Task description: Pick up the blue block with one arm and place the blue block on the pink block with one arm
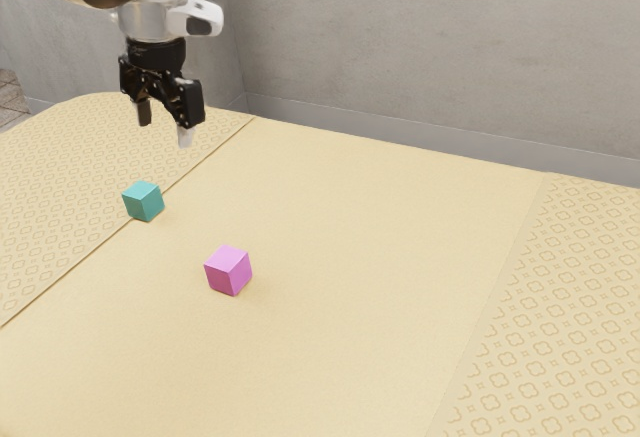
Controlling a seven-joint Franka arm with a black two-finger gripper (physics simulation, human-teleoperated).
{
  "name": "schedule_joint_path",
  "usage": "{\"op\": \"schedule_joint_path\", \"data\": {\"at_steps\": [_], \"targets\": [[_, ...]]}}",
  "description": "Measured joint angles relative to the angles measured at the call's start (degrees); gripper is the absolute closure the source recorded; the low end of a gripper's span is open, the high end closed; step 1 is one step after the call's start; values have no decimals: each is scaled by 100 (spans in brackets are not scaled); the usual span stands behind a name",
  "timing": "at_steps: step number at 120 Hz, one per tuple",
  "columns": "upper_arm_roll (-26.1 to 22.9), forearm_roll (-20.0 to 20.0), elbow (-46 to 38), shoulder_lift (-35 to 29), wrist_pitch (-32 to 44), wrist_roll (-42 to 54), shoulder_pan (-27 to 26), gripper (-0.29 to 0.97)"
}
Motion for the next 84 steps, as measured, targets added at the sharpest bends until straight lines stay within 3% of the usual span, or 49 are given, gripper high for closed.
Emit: {"op": "schedule_joint_path", "data": {"at_steps": [6, 16, 26, 34, 46, 84], "targets": [[53, -5, -371, -3, 507, 61, -5, 0], [594, -34, -615, 29, 1040, 151, -382, 0], [1141, -130, -405, 536, 1358, 332, -629, 0], [1381, -215, -119, 913, 1537, 540, -477, 0], [1516, -367, 335, 1535, 1710, 894, 227, 0], [1553, -542, 1720, 3005, 1806, 1935, 938, 0]]}}
